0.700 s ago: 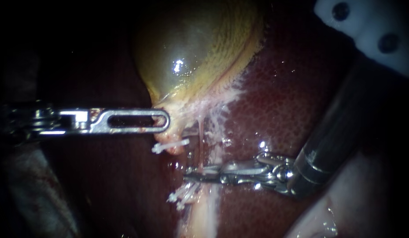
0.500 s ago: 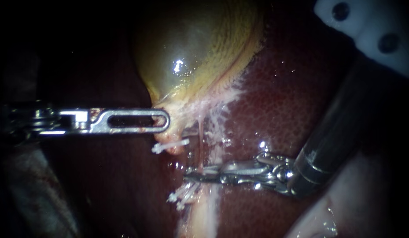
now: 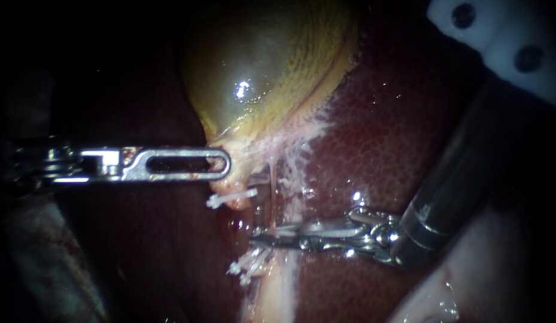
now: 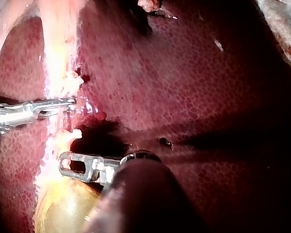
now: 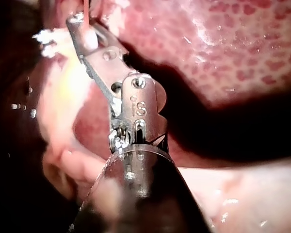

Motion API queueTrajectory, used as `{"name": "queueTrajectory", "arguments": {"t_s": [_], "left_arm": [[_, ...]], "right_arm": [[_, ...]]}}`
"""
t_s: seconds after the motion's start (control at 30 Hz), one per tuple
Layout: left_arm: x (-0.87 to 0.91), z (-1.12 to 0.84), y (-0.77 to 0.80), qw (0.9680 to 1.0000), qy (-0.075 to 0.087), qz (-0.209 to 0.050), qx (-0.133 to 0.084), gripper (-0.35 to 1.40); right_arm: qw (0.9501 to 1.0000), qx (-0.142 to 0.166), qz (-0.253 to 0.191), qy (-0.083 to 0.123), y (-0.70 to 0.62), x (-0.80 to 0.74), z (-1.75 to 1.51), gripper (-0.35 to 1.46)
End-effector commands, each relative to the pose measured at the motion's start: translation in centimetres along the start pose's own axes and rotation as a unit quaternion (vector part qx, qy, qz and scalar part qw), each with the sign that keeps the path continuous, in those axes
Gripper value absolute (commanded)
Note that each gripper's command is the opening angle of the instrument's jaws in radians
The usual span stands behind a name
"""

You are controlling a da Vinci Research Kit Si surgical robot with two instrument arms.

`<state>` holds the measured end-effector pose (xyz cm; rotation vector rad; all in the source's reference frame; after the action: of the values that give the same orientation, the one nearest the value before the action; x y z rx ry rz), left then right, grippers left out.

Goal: Going back first clip right tube

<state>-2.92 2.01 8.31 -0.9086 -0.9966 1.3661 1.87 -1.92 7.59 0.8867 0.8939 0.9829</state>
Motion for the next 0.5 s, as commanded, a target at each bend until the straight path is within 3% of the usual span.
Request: {"name": "queueTrajectory", "arguments": {"t_s": [0.03, 0.17, 0.5], "left_arm": [[0.00, 0.00, 0.00, 1.0000, 0.000, 0.000, 0.000, -0.35], [0.00, 0.00, 0.00, 1.0000, 0.000, 0.000, 0.000, -0.35], [0.00, 0.01, 0.00, 1.0000, 0.000, 0.000, 0.000, -0.35]], "right_arm": [[1.0000, -0.001, -0.006, 0.000, 0.00, 0.01, -0.01, 0.11], [0.9994, -0.002, -0.035, -0.003, 0.00, 0.01, -0.01, 0.34], [0.9955, -0.003, -0.095, -0.007, -0.01, 0.08, -0.03, 0.44]]}}
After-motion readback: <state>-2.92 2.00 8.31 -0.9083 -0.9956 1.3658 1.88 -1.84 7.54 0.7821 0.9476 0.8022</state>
